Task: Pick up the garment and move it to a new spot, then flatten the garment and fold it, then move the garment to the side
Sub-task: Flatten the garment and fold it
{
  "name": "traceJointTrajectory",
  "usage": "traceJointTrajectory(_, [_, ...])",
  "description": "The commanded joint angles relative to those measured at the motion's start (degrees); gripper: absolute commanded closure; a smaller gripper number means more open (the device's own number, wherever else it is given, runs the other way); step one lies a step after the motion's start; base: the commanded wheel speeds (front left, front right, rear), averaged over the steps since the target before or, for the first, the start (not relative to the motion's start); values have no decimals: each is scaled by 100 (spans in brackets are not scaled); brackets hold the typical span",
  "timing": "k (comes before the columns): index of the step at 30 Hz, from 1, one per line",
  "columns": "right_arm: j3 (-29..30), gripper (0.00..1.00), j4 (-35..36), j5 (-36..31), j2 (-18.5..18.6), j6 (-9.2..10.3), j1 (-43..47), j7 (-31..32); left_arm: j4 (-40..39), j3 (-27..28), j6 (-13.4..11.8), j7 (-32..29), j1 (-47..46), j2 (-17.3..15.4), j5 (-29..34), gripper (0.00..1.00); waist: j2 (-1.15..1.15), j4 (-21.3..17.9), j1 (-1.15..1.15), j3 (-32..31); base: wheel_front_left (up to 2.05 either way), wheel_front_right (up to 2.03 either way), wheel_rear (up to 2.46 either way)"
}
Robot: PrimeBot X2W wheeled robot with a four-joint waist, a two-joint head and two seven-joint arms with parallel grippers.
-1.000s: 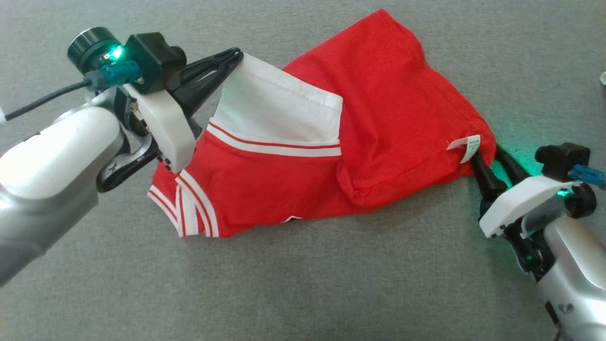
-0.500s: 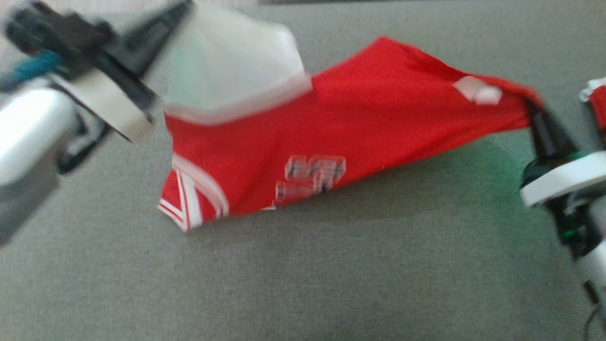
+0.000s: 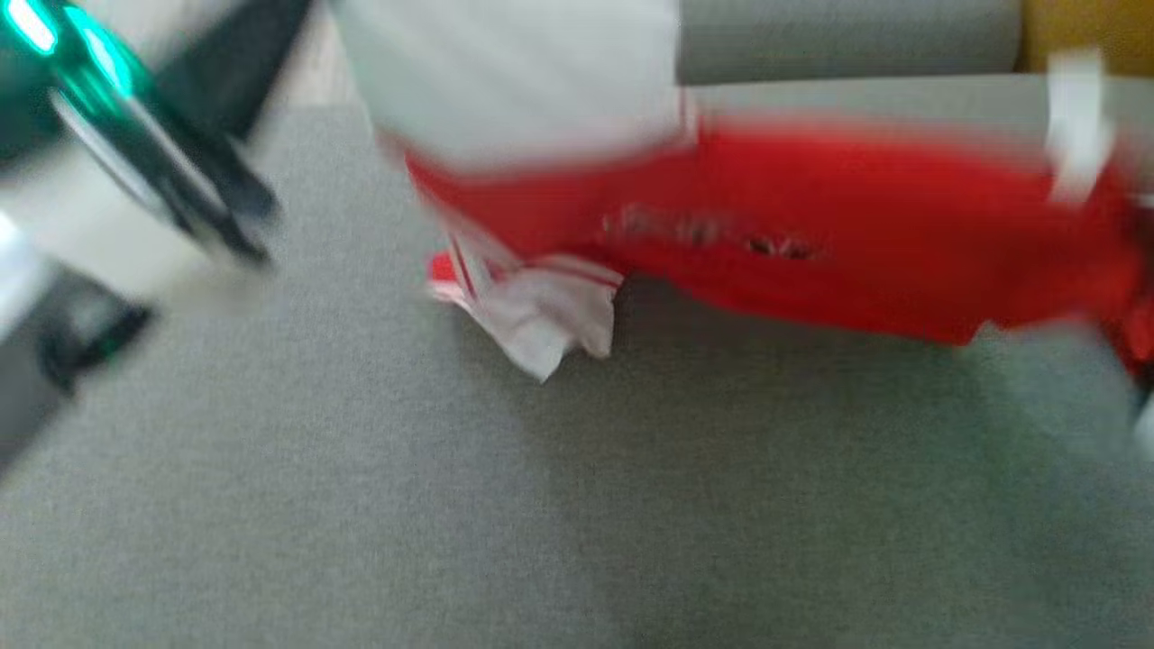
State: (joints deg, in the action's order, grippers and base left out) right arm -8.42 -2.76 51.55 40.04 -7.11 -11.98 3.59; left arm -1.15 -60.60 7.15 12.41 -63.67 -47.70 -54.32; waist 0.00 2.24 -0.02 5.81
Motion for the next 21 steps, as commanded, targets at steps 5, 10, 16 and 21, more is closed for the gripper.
traceJointTrajectory(5, [-106, 100, 284, -276, -299, -37, 1508, 952, -640, -218, 25, -79, 733, -360, -444, 100, 0, 166, 2, 388, 0, 0, 0])
traceJointTrajectory(10, [121, 0, 308, -777, -885, -37, 1965, 1055, -868, -465, -114, 97, 1422, -279, -494, 100, 0, 240, 2, 665, 0, 0, 0])
traceJointTrajectory(16, [404, 0, 504, -1358, -1184, -37, 2159, 717, -1003, -146, -365, 245, 2010, -227, -399, 100, 0, 274, 2, 825, 0, 0, 0])
traceJointTrajectory(21, [417, 0, 636, -1683, -1177, -37, 2435, 658, -1181, 269, -394, 256, 2369, -79, -204, 100, 0, 346, 2, 844, 0, 0, 0])
